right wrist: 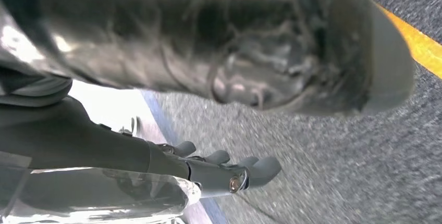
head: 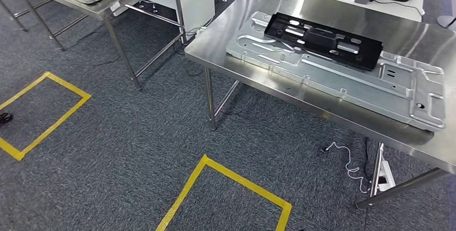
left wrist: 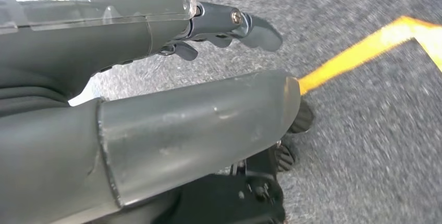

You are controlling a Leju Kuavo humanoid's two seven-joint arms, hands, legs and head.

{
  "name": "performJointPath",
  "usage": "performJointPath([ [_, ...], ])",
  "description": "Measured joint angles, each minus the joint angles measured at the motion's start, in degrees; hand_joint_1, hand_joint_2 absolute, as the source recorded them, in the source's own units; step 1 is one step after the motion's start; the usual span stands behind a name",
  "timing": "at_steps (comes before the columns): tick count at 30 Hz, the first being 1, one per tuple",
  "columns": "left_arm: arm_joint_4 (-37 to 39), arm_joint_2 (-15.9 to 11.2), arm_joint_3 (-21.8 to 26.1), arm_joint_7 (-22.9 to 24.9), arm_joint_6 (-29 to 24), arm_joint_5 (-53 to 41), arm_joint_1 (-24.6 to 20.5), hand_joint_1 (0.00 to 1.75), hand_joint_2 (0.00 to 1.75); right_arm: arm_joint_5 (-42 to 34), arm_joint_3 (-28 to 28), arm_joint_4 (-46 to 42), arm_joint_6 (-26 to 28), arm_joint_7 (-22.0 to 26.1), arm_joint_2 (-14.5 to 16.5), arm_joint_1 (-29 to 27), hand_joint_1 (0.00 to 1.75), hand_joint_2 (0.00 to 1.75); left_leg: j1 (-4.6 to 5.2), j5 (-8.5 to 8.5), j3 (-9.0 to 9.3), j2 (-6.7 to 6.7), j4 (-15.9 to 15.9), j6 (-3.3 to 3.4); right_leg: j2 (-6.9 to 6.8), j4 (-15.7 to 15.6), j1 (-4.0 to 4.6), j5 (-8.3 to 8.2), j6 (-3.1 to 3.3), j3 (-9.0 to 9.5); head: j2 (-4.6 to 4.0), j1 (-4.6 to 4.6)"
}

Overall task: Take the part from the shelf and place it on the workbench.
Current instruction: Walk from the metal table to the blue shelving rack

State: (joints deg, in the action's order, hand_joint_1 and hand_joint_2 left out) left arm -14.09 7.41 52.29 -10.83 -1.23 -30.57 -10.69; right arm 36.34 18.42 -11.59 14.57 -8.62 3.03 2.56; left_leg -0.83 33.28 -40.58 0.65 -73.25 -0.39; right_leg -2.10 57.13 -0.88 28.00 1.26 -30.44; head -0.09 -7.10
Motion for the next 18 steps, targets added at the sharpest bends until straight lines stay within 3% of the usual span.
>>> performJointPath([
  [1,0.0,0.0,-0.1,0.0,0.0,-0.1,0.1,0.00,0.00,0.0,0.0,0.0,-0.2,0.2,0.0,0.0,0.00,0.00,-0.09,-0.23,0.05,-0.18,-0.5,-0.16,-0.77,0.1,0.04,0.02,-0.02,-0.06,0.00,0.00],
  [2,0.0,0.0,-0.1,0.0,-0.2,-0.2,0.1,0.00,0.00,0.1,0.0,0.0,-0.4,0.4,0.1,0.0,0.00,0.00,-0.15,-1.43,1.23,-0.45,1.2,-0.24,-1.51,0.2,0.05,0.06,-0.09,-0.09,0.00,0.00],
  [4,0.0,0.0,-0.2,0.1,-0.4,-0.4,0.0,0.00,0.00,0.2,0.0,0.0,-0.6,0.6,0.2,0.1,0.00,0.00,-0.03,-4.48,5.77,-2.45,9.1,-0.04,-2.89,0.5,0.16,0.29,-0.44,-0.06,0.00,0.00],
  [6,0.0,0.0,-0.3,0.2,-0.7,-0.4,-0.2,0.00,0.00,0.4,0.0,0.0,-0.7,0.3,0.3,0.2,0.00,0.00,0.32,-5.78,8.65,-4.26,14.6,0.56,-4.09,0.8,0.42,0.58,-1.02,-0.01,0.00,-0.01],
  [7,0.0,0.0,-0.4,0.2,-0.7,-0.4,-0.3,0.00,0.00,0.5,0.0,0.1,-0.8,0.0,0.3,0.3,0.00,0.00,0.53,-5.64,8.77,-4.42,15.2,0.88,-4.61,0.8,0.55,0.65,-1.33,0.04,0.00,-0.02],
  [10,0.0,0.0,-0.4,0.3,-0.9,-0.4,-0.1,0.00,0.00,0.6,0.0,0.1,-1.0,-0.6,0.4,0.7,0.00,0.00,0.54,-6.13,8.68,-2.71,15.6,1.82,-5.88,0.7,0.54,0.78,-2.22,0.40,0.00,-0.01],
  [13,0.0,0.0,-0.4,0.3,-1.0,-0.4,-0.1,0.00,0.00,0.6,0.0,0.1,-1.0,-0.7,0.4,0.7,0.00,0.00,0.37,-6.41,9.05,-2.22,15.9,2.20,-6.12,0.7,0.51,0.93,-2.51,0.49,0.00,0.00],
  [14,0.0,0.0,-0.4,0.3,-1.0,-0.4,-0.1,0.00,0.00,0.5,0.0,0.1,-1.0,-0.7,0.4,0.7,0.00,0.00,0.32,-6.44,9.04,-2.19,16.0,2.24,-6.03,0.7,0.47,0.98,-2.53,0.49,0.00,0.00],
  [16,0.0,0.0,-0.4,0.3,-1.0,-0.5,-0.1,0.00,0.00,0.5,0.0,0.1,-1.0,-0.7,0.4,0.6,0.00,0.00,0.16,-6.68,8.89,-1.77,16.1,2.50,-3.45,2.7,0.21,2.62,-2.71,-0.19,0.00,-0.04],
  [18,0.0,0.1,-0.4,0.3,-1.3,-0.7,-0.3,0.00,0.00,0.4,0.4,0.2,-1.4,-0.6,0.4,0.4,0.00,0.00,0.13,-7.09,8.41,0.31,16.1,2.86,0.52,10.8,-0.01,6.18,-2.92,-3.84,0.00,-0.07],
])
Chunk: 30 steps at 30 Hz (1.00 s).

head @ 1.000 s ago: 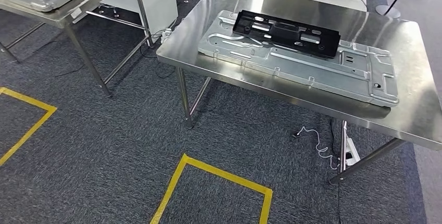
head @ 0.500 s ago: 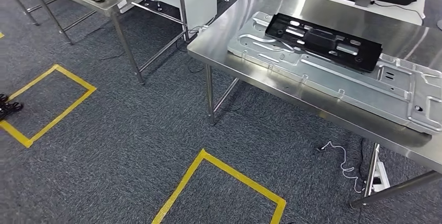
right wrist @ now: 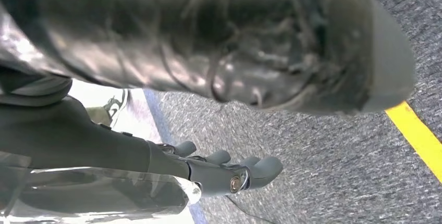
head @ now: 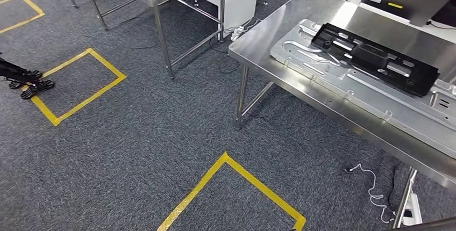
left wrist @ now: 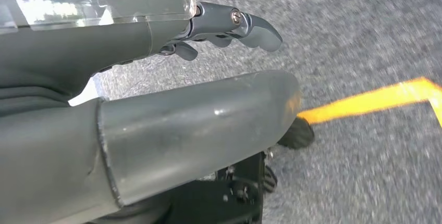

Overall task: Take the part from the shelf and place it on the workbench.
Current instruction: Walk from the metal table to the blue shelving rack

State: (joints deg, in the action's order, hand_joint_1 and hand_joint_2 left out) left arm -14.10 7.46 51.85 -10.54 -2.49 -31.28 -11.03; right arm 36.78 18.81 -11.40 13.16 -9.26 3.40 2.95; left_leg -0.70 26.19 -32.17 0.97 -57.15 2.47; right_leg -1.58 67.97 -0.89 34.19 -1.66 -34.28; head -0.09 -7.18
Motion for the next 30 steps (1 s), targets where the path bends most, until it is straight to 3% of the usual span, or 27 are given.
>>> performJointPath([
  [1,0.0,0.0,0.0,-0.1,-0.3,-0.2,0.0,0.00,0.00,-0.2,0.2,0.1,-0.2,0.0,0.0,-0.1,0.00,0.00,0.02,-0.11,-0.18,1.23,-0.1,0.06,1.06,2.0,-0.03,0.23,0.02,-0.98,0.00,0.00],
  [2,0.0,0.1,-0.1,-0.5,-0.7,-0.7,0.1,0.00,0.00,-0.5,0.4,0.1,-0.4,0.1,0.0,-0.2,0.00,0.00,0.04,-0.15,-0.31,2.57,-0.3,0.04,1.99,2.1,-0.07,-0.66,0.11,-1.11,0.00,0.00],
  [4,0.0,0.4,-0.7,-2.2,-1.3,-2.2,1.5,0.00,0.00,-2.1,1.1,0.1,0.1,0.5,0.1,-0.5,0.00,0.00,0.06,0.04,-0.49,3.98,-0.8,-0.38,4.61,-5.5,-0.29,-4.10,0.42,2.15,0.00,0.00],
  [6,0.2,0.8,-1.6,-4.6,-1.8,-3.9,3.8,0.00,0.00,-4.1,2.5,0.2,1.2,1.2,0.4,-0.7,0.00,0.00,0.14,0.11,-0.87,4.95,-1.1,-1.10,6.50,-9.0,-0.32,-4.83,0.72,3.54,0.00,0.02],
  [8,0.5,0.9,-2.4,-5.7,-2.1,-5.3,6.1,0.00,0.00,-5.4,4.1,0.2,2.1,1.9,1.0,-0.6,0.00,0.00,0.10,-0.05,-1.17,5.93,-1.1,-1.88,5.54,-9.3,-0.27,-4.88,1.24,3.67,0.00,0.02],
  [9,0.7,0.9,-2.7,-5.7,-2.2,-5.8,7.3,0.00,0.00,-5.8,4.8,0.2,2.4,2.2,1.3,-0.7,0.00,0.00,0.12,0.18,-1.40,5.62,-1.4,-2.18,4.81,-9.5,-0.32,-4.99,1.60,3.82,0.00,0.02],
  [11,1.0,0.9,-3.3,-5.2,-1.9,-6.7,8.6,0.00,0.00,-6.5,6.1,0.2,2.8,2.8,1.8,-1.0,0.00,0.00,0.18,2.43,-3.21,3.11,-4.9,-2.62,2.90,-10.0,-0.42,-5.18,2.51,4.06,0.00,0.12],
  [13,1.1,0.9,-3.8,-4.8,-1.5,-7.3,9.0,0.00,0.00,-6.7,7.2,0.2,2.9,3.2,2.0,-1.4,0.00,0.00,0.10,6.20,-6.72,0.41,-12.3,-3.01,0.82,-10.0,0.00,-5.08,3.07,4.02,0.00,0.20],
  [14,1.2,0.9,-4.0,-4.6,-1.4,-7.4,9.0,0.00,0.00,-6.8,7.6,0.2,2.9,3.4,2.0,-1.5,0.00,0.00,0.02,7.50,-8.29,-0.13,-15.7,-3.18,-0.19,-10.0,0.16,-5.01,3.14,3.96,0.00,0.20],
  [15,1.2,0.9,-4.2,-4.5,-1.4,-7.5,9.1,0.00,0.00,-6.8,7.9,0.2,2.9,3.4,2.1,-1.5,0.00,0.00,-0.02,7.75,-8.90,-0.41,-17.4,-3.29,-1.11,-9.9,0.25,-4.94,3.18,3.94,0.00,0.20],
  [16,1.2,0.8,-4.3,-4.4,-1.4,-7.5,9.3,0.00,0.00,-6.8,8.2,0.2,2.9,3.4,2.1,-1.4,0.00,0.00,-0.03,7.01,-8.38,-0.65,-16.9,-3.32,-1.92,-9.9,0.28,-4.85,3.18,3.97,0.00,0.20],
  [17,1.2,0.8,-4.3,-4.4,-1.4,-7.6,9.4,0.00,0.00,-6.8,8.5,0.2,2.8,3.4,2.2,-1.3,0.00,0.00,-0.03,5.40,-6.59,-1.05,-14.0,-3.25,-2.62,-9.8,0.29,-4.75,3.11,4.03,0.00,0.20],
  [18,1.2,0.7,-4.4,-4.3,-1.4,-7.6,9.6,0.00,0.00,-6.8,8.7,0.2,2.8,3.4,2.3,-1.2,0.00,0.00,0.03,3.70,-4.06,-2.00,-9.6,-3.07,-3.25,-9.7,0.32,-4.62,2.97,4.16,0.00,0.20],
  [20,1.2,0.7,-4.5,-4.3,-1.3,-7.6,9.6,0.00,0.00,-6.8,9.0,0.2,2.8,3.4,2.4,-1.1,0.00,0.00,0.37,1.83,-0.22,-3.99,-2.8,-2.48,-4.33,-9.5,0.54,-4.32,2.46,4.38,0.00,0.19],
  [21,1.2,0.7,-4.6,-4.3,-1.3,-7.6,9.6,0.00,0.00,-6.8,9.0,0.2,2.8,3.4,2.4,-1.1,0.00,0.00,0.56,1.71,0.42,-4.50,-1.4,-2.18,-4.78,-9.5,0.63,-4.22,2.17,4.50,0.00,0.19],
  [24,1.3,0.6,-4.7,-4.3,-1.3,-7.6,9.8,0.00,0.00,-6.8,9.1,0.2,2.8,3.4,2.6,-0.7,0.00,0.00,0.56,1.34,0.40,-3.11,-0.6,-1.38,-5.56,-9.7,0.60,-4.01,1.26,5.08,0.00,0.18],
  [26,1.3,0.5,-4.8,-4.3,-1.2,-7.7,9.8,0.00,0.00,-6.8,9.2,0.2,2.8,3.4,2.6,-0.7,0.00,0.00,0.19,0.73,0.81,-1.98,0.2,-0.73,-3.06,-7.5,0.39,-2.07,0.73,4.42,0.00,0.15],
  [28,1.3,0.5,-5.1,-4.6,-0.9,-8.2,9.7,0.00,0.00,-6.9,9.4,0.2,2.7,3.4,2.6,-0.9,0.00,0.00,0.09,0.41,0.69,-0.83,0.4,-0.40,0.31,-0.7,0.12,1.84,0.51,1.27,0.00,0.14],
  [29,1.3,0.5,-5.4,-4.8,-0.6,-8.5,9.7,0.00,0.00,-6.9,9.5,0.2,2.7,3.4,2.7,-1.0,0.00,0.00,0.13,0.35,0.50,-0.17,0.3,-0.34,1.02,3.0,0.07,3.37,0.45,-0.53,0.00,0.13],
  [30,1.3,0.5,-5.6,-5.1,-0.4,-8.9,9.7,0.00,0.00,-6.9,9.6,0.2,2.6,3.3,2.7,-1.0,0.00,0.00,0.16,0.34,0.37,0.56,0.2,-0.32,1.28,5.4,0.06,3.89,0.43,-1.73,0.00,0.13],
])
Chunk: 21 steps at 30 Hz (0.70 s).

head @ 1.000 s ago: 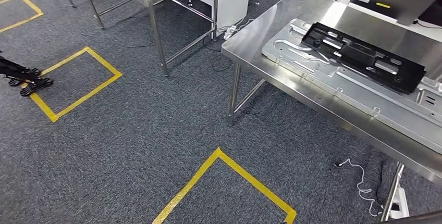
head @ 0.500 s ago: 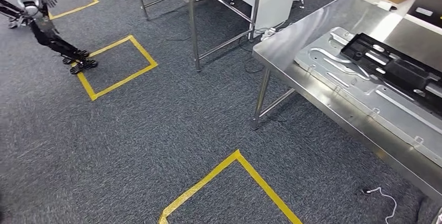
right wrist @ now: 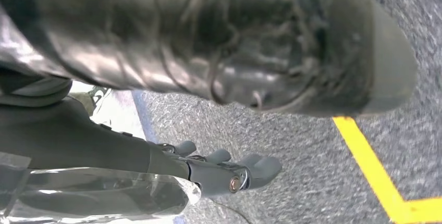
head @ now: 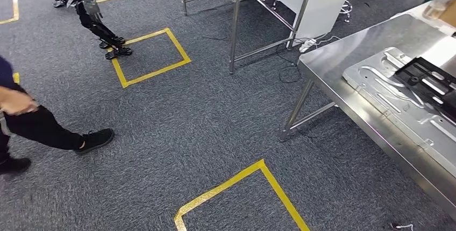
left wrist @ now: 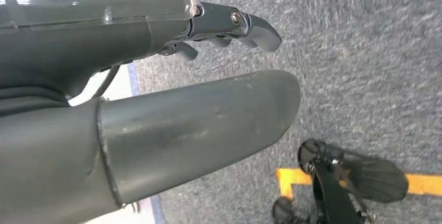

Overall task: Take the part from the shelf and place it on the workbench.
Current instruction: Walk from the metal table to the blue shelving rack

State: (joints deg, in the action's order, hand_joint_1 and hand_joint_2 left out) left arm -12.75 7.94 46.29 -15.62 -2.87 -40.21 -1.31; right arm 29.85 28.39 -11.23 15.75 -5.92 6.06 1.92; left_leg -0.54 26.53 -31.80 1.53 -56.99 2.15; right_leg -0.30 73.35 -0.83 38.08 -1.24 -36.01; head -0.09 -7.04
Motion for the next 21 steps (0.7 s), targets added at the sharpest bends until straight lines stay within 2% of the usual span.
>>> performJointPath([
  [1,0.0,0.0,-0.2,-0.2,0.1,-0.4,0.0,0.00,0.00,0.0,0.1,0.0,-0.1,0.0,0.0,0.0,0.00,0.00,0.01,0.01,-0.07,0.81,-0.2,-0.02,0.12,0.1,0.00,-0.78,0.02,-0.16,0.00,-0.01],
  [2,0.0,0.0,-0.3,-0.3,0.2,-0.8,0.0,0.00,0.00,0.0,0.2,0.0,-0.1,0.0,0.0,0.0,0.00,0.00,-0.01,0.05,-0.11,1.65,-0.4,-0.09,0.33,-2.0,-0.03,-2.60,0.07,0.73,0.00,0.00],
  [3,0.0,0.0,-0.5,-0.4,0.2,-1.2,0.0,0.00,0.00,-0.1,0.4,0.0,-0.2,0.0,0.0,0.0,0.00,0.00,-0.05,0.14,-0.12,2.46,-0.7,-0.23,0.85,-5.7,-0.12,-4.90,0.14,2.37,0.00,-0.01],
  [5,0.0,0.0,-1.0,-0.6,0.2,-1.9,0.1,0.00,0.00,-0.4,0.8,0.0,-0.2,0.0,0.0,-0.1,0.00,0.00,-0.05,0.35,-0.42,3.84,-1.2,-0.76,3.15,-12.1,-0.25,-7.52,0.32,5.20,0.00,0.00],
  [7,0.0,0.0,-1.6,-1.2,0.1,-2.7,0.2,0.00,0.00,-0.8,1.2,0.0,-0.2,0.0,0.0,-0.1,0.00,0.00,-0.06,0.27,-0.93,4.87,-1.6,-1.47,4.29,-13.9,-0.12,-7.64,0.70,5.82,0.00,0.01],
  [9,0.0,0.0,-1.9,-1.5,0.2,-3.1,0.3,0.00,0.00,-0.9,1.6,0.0,-0.3,0.1,0.1,0.1,0.00,0.00,-0.23,0.05,-1.26,5.70,-1.5,-2.18,3.08,-14.1,0.00,-7.95,1.43,5.82,0.00,0.01],
  [10,0.0,0.1,-1.9,-1.4,0.4,-3.1,0.3,0.00,0.00,-0.7,1.8,0.0,-0.5,0.1,0.1,0.1,0.00,0.00,-0.22,0.28,-1.49,5.00,-1.9,-2.43,2.38,-14.3,0.01,-8.10,1.86,5.94,0.00,0.02],
  [11,0.0,0.1,-2.0,-1.2,0.7,-3.0,0.3,0.00,0.00,-0.5,1.8,0.0,-0.6,0.1,0.2,0.1,0.00,0.00,-0.16,1.12,-2.12,3.64,-3.2,-2.64,1.62,-14.6,-0.01,-8.24,2.31,6.02,0.00,0.02],
  [13,0.0,0.0,-2.0,-0.6,1.2,-2.9,0.1,0.00,0.00,0.0,1.9,0.0,-1.0,0.2,0.2,-0.1,0.00,0.00,-0.04,4.48,-4.93,0.22,-9.2,-2.91,0.04,-14.8,0.21,-8.33,2.92,6.01,0.00,0.03],
  [14,0.0,-0.1,-2.0,-0.3,1.3,-3.0,0.0,0.00,0.00,0.2,2.0,0.0,-1.2,0.1,0.2,-0.2,0.00,0.00,-0.08,6.29,-6.79,-0.60,-13.1,-3.00,-0.79,-14.8,0.40,-8.29,3.09,5.93,0.00,0.04],
  [15,0.0,-0.2,-2.0,0.0,1.4,-3.0,0.0,0.00,0.00,0.3,2.1,0.0,-1.4,0.1,0.2,-0.2,0.00,0.00,-0.09,7.40,-8.21,-0.92,-16.3,-3.02,-1.64,-14.7,0.58,-8.25,3.17,5.87,0.00,0.04],
  [16,0.0,-0.2,-2.0,0.2,1.5,-3.2,0.0,0.00,0.00,0.3,2.2,0.0,-1.5,0.1,0.2,-0.2,0.00,0.00,-0.08,7.48,-8.73,-1.06,-17.6,-2.94,-2.44,-14.7,0.73,-8.19,3.24,5.86,0.00,0.04],
  [17,0.0,-0.3,-2.0,0.3,1.6,-3.3,0.0,0.00,0.00,0.3,2.3,0.0,-1.6,0.1,0.2,-0.2,0.00,0.00,-0.04,6.52,-8.10,-1.20,-16.7,-2.75,-3.21,-14.7,0.87,-8.12,3.29,5.91,0.00,0.04],
  [18,0.0,-0.4,-2.0,0.4,1.6,-3.5,0.1,0.00,0.00,0.4,2.3,0.0,-1.7,0.1,0.2,-0.2,0.00,0.00,0.07,4.77,-6.33,-1.58,-13.6,-2.41,-3.94,-14.7,0.99,-8.03,3.32,6.05,0.00,0.04],
  [20,0.0,-0.6,-2.0,0.5,1.6,-3.8,0.0,0.00,0.00,0.6,2.4,0.0,-1.8,0.1,0.2,-0.1,0.00,0.00,0.74,1.93,-1.98,-4.35,-5.5,-1.43,-5.29,-14.7,1.23,-7.79,3.17,6.38,0.00,0.04],
  [21,0.0,-0.7,-2.0,0.5,1.5,-3.9,-0.1,0.00,0.00,0.8,2.4,0.0,-1.9,0.1,0.3,-0.1,0.00,0.00,1.13,1.30,-0.65,-5.49,-2.8,-1.02,-5.89,-14.7,1.30,-7.68,2.98,6.49,0.00,0.04],
])
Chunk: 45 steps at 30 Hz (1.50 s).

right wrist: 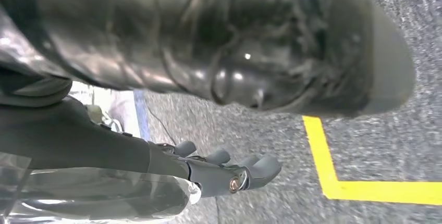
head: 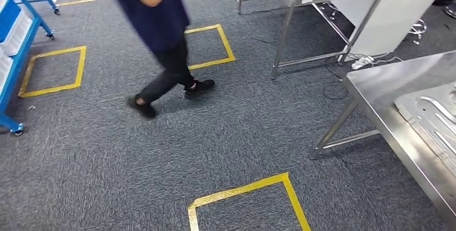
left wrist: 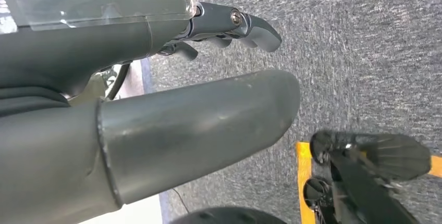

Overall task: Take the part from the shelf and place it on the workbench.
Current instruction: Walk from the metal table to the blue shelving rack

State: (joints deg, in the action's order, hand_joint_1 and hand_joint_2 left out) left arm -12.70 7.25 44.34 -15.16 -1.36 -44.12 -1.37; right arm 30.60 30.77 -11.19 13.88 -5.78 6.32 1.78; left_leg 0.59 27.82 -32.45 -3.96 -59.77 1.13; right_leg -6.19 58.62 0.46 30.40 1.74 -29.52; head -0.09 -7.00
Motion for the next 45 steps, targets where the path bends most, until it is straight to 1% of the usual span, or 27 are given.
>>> performJointPath([
  [1,0.0,-0.1,0.0,0.0,0.0,-0.1,-0.1,0.00,0.00,0.2,0.0,0.0,0.0,0.0,0.0,0.1,0.00,0.00,0.36,-0.06,0.50,-0.75,1.3,0.30,-0.59,0.0,0.02,0.07,-0.23,0.10,0.00,-0.01],
  [3,0.0,-0.2,0.0,-0.1,-0.1,-0.1,0.0,0.00,0.00,0.4,0.0,0.0,0.0,0.0,0.1,0.3,0.00,0.00,0.49,-0.32,0.58,0.41,1.8,0.73,-1.73,-0.3,0.06,0.15,-0.78,0.47,0.00,-0.01],
  [4,0.0,-0.3,0.0,-0.1,-0.1,-0.1,0.0,0.00,0.00,0.4,0.0,0.0,0.0,0.0,0.1,0.5,0.00,0.00,0.33,-0.61,0.85,1.10,2.4,0.95,-1.30,-0.2,0.01,0.47,-1.10,0.68,0.00,-0.02],
  [6,0.0,-0.3,0.0,0.0,-0.1,0.0,0.0,0.00,0.00,0.5,0.0,0.0,-0.1,0.0,0.1,0.5,0.00,0.00,-0.13,-1.30,1.37,2.45,3.3,1.48,1.82,2.9,-0.22,2.72,-1.69,-0.27,0.00,-0.03],
  [8,0.0,-0.3,0.0,0.3,0.1,0.0,-0.2,0.00,0.00,0.6,0.0,0.0,-0.3,0.1,0.1,0.2,0.00,0.00,-0.28,-1.58,1.21,3.77,3.5,1.71,5.18,10.0,-0.68,6.43,-2.04,-3.60,0.00,-0.02],
  [10,0.0,-0.3,0.1,0.7,0.2,-0.1,-0.3,0.00,0.00,0.6,0.0,0.0,-0.4,0.1,0.1,0.1,0.00,0.00,-0.28,-1.57,1.04,5.39,3.2,1.70,5.96,15.2,-0.91,7.73,-2.30,-6.41,0.00,-0.03],
  [12,0.0,-0.3,0.1,1.3,0.3,-0.1,-0.3,0.00,0.00,0.9,0.0,0.0,-0.4,0.1,0.1,0.1,0.00,0.00,-0.31,-1.42,1.06,7.10,2.8,1.52,6.28,12.7,-1.11,4.55,-2.45,-5.71,0.00,-0.03],
  [14,0.0,-0.3,0.1,1.8,0.4,-0.1,-0.3,0.00,0.00,1.3,0.0,0.0,-0.4,0.1,0.1,0.1,0.00,0.00,-0.49,-1.18,0.89,8.54,2.2,1.12,8.36,5.5,-1.44,0.54,-2.41,-2.89,0.00,-0.03],
  [15,0.0,-0.4,0.2,2.0,0.4,-0.2,-0.4,0.00,0.00,1.4,0.0,0.0,-0.4,0.1,0.1,0.0,0.00,0.00,-0.49,-1.07,0.54,9.18,1.8,0.81,9.77,2.8,-1.56,-0.48,-2.34,-2.00,0.00,-0.02],
  [17,0.0,-0.5,0.3,2.2,0.4,-0.2,-0.6,0.00,0.00,1.6,0.1,0.0,-0.4,0.1,0.2,0.1,0.00,0.00,-0.74,-1.18,-0.32,10.43,1.4,0.00,11.39,1.1,-1.49,-0.62,-2.08,-1.68,0.00,-0.02],
  [19,0.0,-0.6,0.5,2.3,0.4,-0.3,-0.6,0.00,0.00,1.6,0.1,0.0,-0.5,0.1,0.3,0.2,0.00,0.00,-0.90,-1.27,-0.82,11.26,1.2,-0.75,10.15,0.7,-1.42,-0.92,-1.55,-1.62,0.00,-0.03],
  [21,0.0,-0.8,0.5,2.3,0.4,-0.2,-0.6,0.00,0.00,1.8,0.1,0.0,-0.7,0.1,0.4,0.1,0.00,0.00,-0.81,0.37,-2.02,8.89,-1.3,-1.23,8.47,0.1,-1.49,-1.08,-0.81,-1.26,0.00,-0.02],
  [23,0.0,-0.9,0.6,2.4,0.4,-0.1,-0.8,0.00,0.00,2.1,0.1,0.0,-0.8,0.1,0.4,-0.2,0.00,0.00,-0.85,3.89,-5.10,5.64,-7.9,-1.67,6.65,0.0,-1.22,-1.02,-0.28,-1.12,0.00,-0.02],
  [25,0.0,-1.0,0.6,2.4,0.4,-0.1,-0.8,0.00,0.00,2.3,0.1,0.0,-0.9,0.1,0.4,-0.3,0.00,0.00,-1.02,6.10,-7.98,4.71,-13.9,-2.02,4.83,0.0,-0.96,-0.86,-0.05,-1.08,0.00,-0.02],
  [26,0.0,-1.1,0.7,2.4,0.4,-0.1,-0.8,0.00,0.00,2.5,0.2,0.0,-0.9,0.1,0.4,-0.2,0.00,0.00,-1.07,5.75,-8.17,4.52,-14.3,-2.08,4.02,0.0,-0.89,-0.76,-0.02,-1.01,0.00,-0.02],
  [28,0.0,-1.3,0.8,2.5,0.4,-0.1,-0.6,0.00,0.00,2.6,0.2,0.0,-1.0,0.1,0.4,-0.1,0.00,0.00,-1.07,2.51,-5.28,3.72,-9.1,-1.86,2.60,0.0,-0.81,-0.48,-0.13,-0.65,0.00,-0.01],
  [30,0.0,-1.5,0.9,2.6,0.4,-0.1,-0.7,0.00,0.00,2.6,0.2,0.0,-1.1,0.1,0.5,0.0,0.00,0.00,-0.67,-0.14,-1.30,1.53,-1.6,-1.23,1.39,0.0,-0.67,-0.08,-0.53,-0.22,0.00,-0.02],
  [32,0.0,-1.8,1.0,2.7,0.4,-0.1,-0.7,0.00,0.00,2.6,0.2,0.0,-1.3,0.3,0.5,0.1,0.00,0.00,-0.16,-0.59,0.08,0.52,1.3,-0.63,0.42,0.0,-0.53,0.20,-1.03,0.07,0.00,-0.03],
  [34,0.0,-2.0,1.2,2.8,0.4,-0.1,-0.5,0.00,0.00,2.6,0.2,0.0,-1.4,0.5,0.7,0.5,0.00,0.00,-0.19,-0.87,0.17,1.60,1.7,-0.08,-0.17,-0.1,-0.55,0.42,-1.59,0.46,0.00,-0.03],
  [36,0.0,-2.1,1.4,2.9,0.4,-0.1,-0.5,0.00,0.00,2.7,0.2,0.0,-1.4,0.7,0.8,0.6,0.00,0.00,-0.55,-1.29,0.64,2.65,2.6,0.58,1.90,1.6,-0.70,1.76,-2.17,0.03,0.00,-0.04],
  [37,0.0,-2.1,1.5,2.9,0.4,-0.1,-0.6,0.00,0.00,2.7,0.2,0.0,-1.4,0.7,0.8,0.5,0.00,0.00,-0.73,-1.44,0.86,3.17,2.8,0.85,3.53,4.1,-0.79,3.29,-2.37,-1.14,0.00,-0.05],
  [38,0.0,-2.1,1.6,2.9,0.4,-0.1,-0.7,0.00,0.00,2.7,0.2,0.0,-1.4,0.7,0.8,0.4,0.00,0.00,-0.70,-1.47,0.83,3.72,2.9,1.02,5.00,7.6,-0.87,5.08,-2.50,-2.88,0.00,-0.05],
  [40,0.0,-2.2,1.8,2.9,0.4,-0.1,-0.8,0.00,0.00,2.7,0.2,0.0,-1.4,0.7,0.8,0.2,0.00,0.00,-0.66,-1.44,0.76,5.04,2.8,1.18,5.92,14.6,-0.95,7.58,-2.65,-6.60,0.00,-0.03],
  [41,0.0,-2.2,1.9,2.9,0.4,-0.1,-0.8,0.00,0.00,2.7,0.2,0.0,-1.4,0.7,0.8,0.2,0.00,0.00,-0.65,-1.40,0.80,5.81,2.7,1.17,6.00,15.7,-0.99,7.19,-2.69,-7.40,0.00,-0.03],
  [42,0.0,-2.2,1.9,3.0,0.5,-0.2,-0.8,0.00,0.00,2.7,0.2,0.0,-1.4,0.7,0.8,0.2,0.00,0.00,-0.67,-1.34,0.88,6.63,2.6,1.10,6.14,14.6,-1.06,5.66,-2.70,-7.19,0.00,-0.03],
  [43,0.0,-2.2,1.9,3.0,0.5,-0.2,-0.7,0.00,0.00,2.7,0.2,0.0,-1.4,0.7,0.8,0.1,0.00,0.00,-0.71,-1.24,0.98,7.45,2.4,0.97,6.56,11.4,-1.16,3.25,-2.66,-5.95,0.00,-0.03],
  [45,0.0,-2.2,1.9,3.0,0.6,-0.3,-0.8,0.00,0.00,2.7,0.3,0.0,-1.4,0.7,0.8,0.0,0.00,0.00,-0.79,-0.93,0.88,8.88,1.8,0.51,8.90,4.2,-1.43,-0.26,-2.47,-2.97,0.00,-0.03],
])
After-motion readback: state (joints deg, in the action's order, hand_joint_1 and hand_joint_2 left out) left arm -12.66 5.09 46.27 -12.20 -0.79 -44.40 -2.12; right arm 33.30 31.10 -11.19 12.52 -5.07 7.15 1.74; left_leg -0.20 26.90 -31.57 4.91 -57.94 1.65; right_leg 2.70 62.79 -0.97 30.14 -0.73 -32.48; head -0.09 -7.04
